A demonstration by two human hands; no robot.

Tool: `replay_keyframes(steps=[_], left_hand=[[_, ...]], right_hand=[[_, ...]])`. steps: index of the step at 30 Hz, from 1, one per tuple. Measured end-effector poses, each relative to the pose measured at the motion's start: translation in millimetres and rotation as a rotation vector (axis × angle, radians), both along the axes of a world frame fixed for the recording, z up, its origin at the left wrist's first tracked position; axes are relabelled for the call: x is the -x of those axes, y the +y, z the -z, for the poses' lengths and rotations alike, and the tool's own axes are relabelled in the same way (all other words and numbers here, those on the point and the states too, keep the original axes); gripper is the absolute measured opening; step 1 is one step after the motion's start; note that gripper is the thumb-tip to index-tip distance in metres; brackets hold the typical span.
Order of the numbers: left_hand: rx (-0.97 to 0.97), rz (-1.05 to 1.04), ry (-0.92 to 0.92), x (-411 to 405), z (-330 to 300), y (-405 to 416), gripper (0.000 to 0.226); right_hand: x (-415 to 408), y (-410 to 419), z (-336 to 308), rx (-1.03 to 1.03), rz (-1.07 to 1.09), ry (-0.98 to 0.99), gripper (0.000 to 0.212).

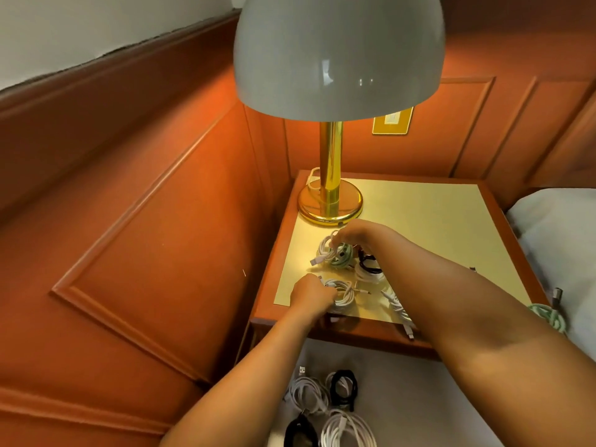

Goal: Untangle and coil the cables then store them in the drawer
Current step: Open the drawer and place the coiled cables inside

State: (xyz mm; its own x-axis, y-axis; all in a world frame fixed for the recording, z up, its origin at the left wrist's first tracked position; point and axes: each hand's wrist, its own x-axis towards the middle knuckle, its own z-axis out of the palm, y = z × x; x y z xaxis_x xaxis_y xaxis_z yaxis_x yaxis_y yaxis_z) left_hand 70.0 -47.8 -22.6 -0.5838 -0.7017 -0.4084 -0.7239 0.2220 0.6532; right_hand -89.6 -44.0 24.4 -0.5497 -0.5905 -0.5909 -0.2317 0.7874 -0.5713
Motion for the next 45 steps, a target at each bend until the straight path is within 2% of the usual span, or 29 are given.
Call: replay_keyframes(steps=[9,16,19,29,33,37,42,45], left_hand=[[-0.335,-0.191,0.221,-6.5,-1.7,-8.6,0.006],[-0.454,-0.253,0.278,-7.3,-6.2,-16.8,0.024],[-0.538,-0.319,0.316,-8.7,-7.0,-21.2,0.036],[-0.766,-0.486,0.479,-18.3,-26.8,-31.9,0.022],[-0.815,-0.479,0.569,-25.5,-38.5,-30.9,0.021],[-0.805,-0.425,0.614,-34.9,-47.8,-27.8,0.017],[-0.816,-0.379,0.619,-44.1,-57.3,-15.6,0.04],[-0.776,-0.379,0.598,-49.9,-62.0,-0.2,0.039]], right_hand=[[1.1,-4.6,4.7,0.117,0.072,-0.035,0.04],[7.5,-2.0,5.4,0.222,0.154,-0.07,0.024],[12.5,-1.4,5.7,0.279,0.166,-0.105,0.029],[10.2,6.3,-6.5,0.482,0.308,-0.297,0.021],[3.7,16.5,-16.6,0.571,0.355,-0.368,0.019],[-5.9,33.1,-31.8,0.649,0.385,-0.4,0.025],[-25.8,68.8,-46.9,0.738,0.437,-0.47,0.038],[-41.2,97.4,-51.9,0.768,0.438,-0.476,0.036]])
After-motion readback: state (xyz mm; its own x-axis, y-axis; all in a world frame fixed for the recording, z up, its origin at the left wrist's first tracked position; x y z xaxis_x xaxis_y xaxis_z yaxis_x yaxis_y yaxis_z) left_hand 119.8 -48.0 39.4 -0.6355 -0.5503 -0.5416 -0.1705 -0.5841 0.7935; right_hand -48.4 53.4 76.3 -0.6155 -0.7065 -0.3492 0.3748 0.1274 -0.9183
